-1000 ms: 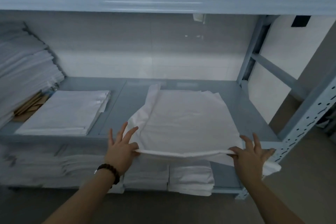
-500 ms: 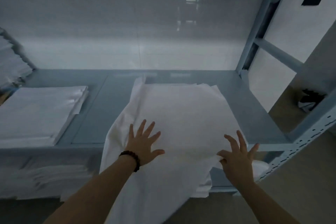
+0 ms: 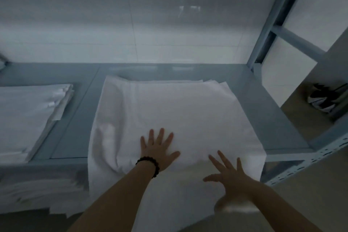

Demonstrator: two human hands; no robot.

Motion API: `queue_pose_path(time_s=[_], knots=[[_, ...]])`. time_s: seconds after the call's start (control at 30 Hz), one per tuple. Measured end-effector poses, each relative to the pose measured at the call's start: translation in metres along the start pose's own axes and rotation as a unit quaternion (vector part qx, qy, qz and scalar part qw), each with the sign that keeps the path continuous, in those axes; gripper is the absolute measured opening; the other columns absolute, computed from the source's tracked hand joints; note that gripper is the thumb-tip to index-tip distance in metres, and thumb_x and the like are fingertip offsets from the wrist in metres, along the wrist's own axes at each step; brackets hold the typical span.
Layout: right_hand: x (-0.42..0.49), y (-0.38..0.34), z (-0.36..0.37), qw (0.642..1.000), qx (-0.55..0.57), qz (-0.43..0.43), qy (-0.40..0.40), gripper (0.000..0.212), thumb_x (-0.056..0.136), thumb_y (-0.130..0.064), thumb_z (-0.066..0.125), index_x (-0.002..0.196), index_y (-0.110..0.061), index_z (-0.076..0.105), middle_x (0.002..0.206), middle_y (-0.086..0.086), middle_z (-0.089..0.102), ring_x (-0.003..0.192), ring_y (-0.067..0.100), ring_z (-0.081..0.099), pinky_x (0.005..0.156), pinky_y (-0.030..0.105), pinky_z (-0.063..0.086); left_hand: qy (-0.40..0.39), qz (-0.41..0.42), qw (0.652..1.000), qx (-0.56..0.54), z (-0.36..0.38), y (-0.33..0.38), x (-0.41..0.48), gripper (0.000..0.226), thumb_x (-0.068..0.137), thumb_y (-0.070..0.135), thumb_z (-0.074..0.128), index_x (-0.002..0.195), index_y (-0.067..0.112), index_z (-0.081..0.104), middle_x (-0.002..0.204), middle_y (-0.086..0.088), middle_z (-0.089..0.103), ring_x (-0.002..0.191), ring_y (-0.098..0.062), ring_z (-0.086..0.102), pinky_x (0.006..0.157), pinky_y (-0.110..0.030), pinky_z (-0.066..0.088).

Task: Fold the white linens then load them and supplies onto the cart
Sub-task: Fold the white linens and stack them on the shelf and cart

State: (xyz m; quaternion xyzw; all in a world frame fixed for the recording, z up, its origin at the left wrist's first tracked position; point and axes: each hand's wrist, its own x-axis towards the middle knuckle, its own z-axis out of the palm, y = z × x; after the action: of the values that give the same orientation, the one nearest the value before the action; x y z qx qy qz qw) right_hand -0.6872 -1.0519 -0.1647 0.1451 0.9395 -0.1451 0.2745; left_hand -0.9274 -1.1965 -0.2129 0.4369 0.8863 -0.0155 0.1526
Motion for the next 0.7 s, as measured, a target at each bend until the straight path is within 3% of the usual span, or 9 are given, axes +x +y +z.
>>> queue_pose_path(time_s=[0.07, 0.2, 0.33, 0.4, 0.53, 0.6, 0.7], knots=[[0.007, -0.008, -0.006, 0.999, 0.023, -0.006, 0.047, 0.105, 0.051, -0.095, 0.045, 0.144, -0.054, 0.019, 0.145, -0.014, -0.038, 0.125, 0.013, -0.052, 0.101, 0.064, -0.027, 0.001, 0.005, 1.000, -0.004, 0.000, -0.001, 0.002, 0.081, 0.078, 0.084, 0.009, 0.145, 0.047, -0.018, 0.156, 0.010, -0.027, 0.143, -0.031, -0.024, 0.112, -0.058, -0.014], [0.038, -0.026, -0.031, 0.988, 0.019, -0.001, 0.156, 0.089, 0.069, -0.091, 0.013, 0.148, -0.050, 0.009, 0.151, -0.017, -0.029, 0.134, 0.013, -0.043, 0.107, 0.058, -0.025, 0.008, 0.012, 1.000, -0.011, 0.001, -0.003, 0.005, 0.082, 0.076, 0.085, 0.006, 0.144, 0.047, -0.019, 0.154, 0.010, -0.030, 0.142, -0.030, -0.029, 0.111, -0.059, -0.016], [0.090, -0.031, -0.048, 0.981, -0.013, 0.020, 0.192, 0.059, 0.097, -0.060, 0.014, 0.151, -0.040, 0.002, 0.159, -0.014, -0.015, 0.142, 0.016, -0.030, 0.111, 0.056, -0.018, 0.014, 0.010, 1.000, -0.011, 0.003, -0.003, 0.007, 0.081, 0.077, 0.083, 0.006, 0.144, 0.048, -0.019, 0.150, 0.013, -0.034, 0.141, -0.028, -0.031, 0.110, -0.058, -0.019], [0.112, -0.030, -0.049, 0.980, -0.015, 0.041, 0.194, 0.054, 0.101, -0.050, 0.014, 0.152, -0.037, 0.000, 0.160, -0.013, -0.011, 0.144, 0.016, -0.024, 0.112, 0.057, -0.015, 0.022, 0.009, 1.000, -0.014, 0.003, -0.003, 0.007, 0.074, 0.082, 0.078, 0.009, 0.145, 0.048, -0.016, 0.153, 0.014, -0.029, 0.142, -0.027, -0.027, 0.111, -0.057, -0.019], [0.133, -0.028, -0.033, 0.972, -0.045, 0.073, 0.219, 0.056, 0.098, -0.054, 0.007, 0.151, -0.039, -0.004, 0.159, -0.012, -0.012, 0.147, 0.020, -0.014, 0.111, 0.058, -0.012, 0.074, -0.016, 0.997, -0.024, 0.002, -0.011, 0.012, 0.060, 0.093, 0.062, 0.014, 0.149, 0.046, -0.001, 0.161, 0.012, -0.005, 0.147, -0.024, -0.010, 0.112, -0.061, -0.010], [0.138, -0.023, -0.029, 0.968, -0.047, 0.065, 0.239, 0.061, 0.092, -0.060, 0.000, 0.150, -0.043, -0.001, 0.158, -0.014, -0.009, 0.147, 0.021, -0.011, 0.111, 0.057, -0.012, 0.073, -0.037, 0.996, -0.018, -0.002, -0.019, 0.022, 0.061, 0.092, 0.065, 0.010, 0.148, 0.048, -0.007, 0.160, 0.010, -0.011, 0.146, -0.028, -0.015, 0.109, -0.066, -0.011], [0.151, -0.006, -0.035, 0.969, -0.056, 0.049, 0.235, 0.063, 0.085, -0.071, -0.003, 0.145, -0.052, -0.012, 0.152, -0.021, -0.022, 0.143, 0.014, -0.023, 0.113, 0.054, -0.015, 0.047, -0.066, 0.997, -0.013, -0.012, -0.032, 0.049, 0.067, 0.085, 0.075, 0.004, 0.143, 0.051, -0.018, 0.158, 0.010, -0.022, 0.143, -0.035, -0.022, 0.103, -0.072, -0.013]])
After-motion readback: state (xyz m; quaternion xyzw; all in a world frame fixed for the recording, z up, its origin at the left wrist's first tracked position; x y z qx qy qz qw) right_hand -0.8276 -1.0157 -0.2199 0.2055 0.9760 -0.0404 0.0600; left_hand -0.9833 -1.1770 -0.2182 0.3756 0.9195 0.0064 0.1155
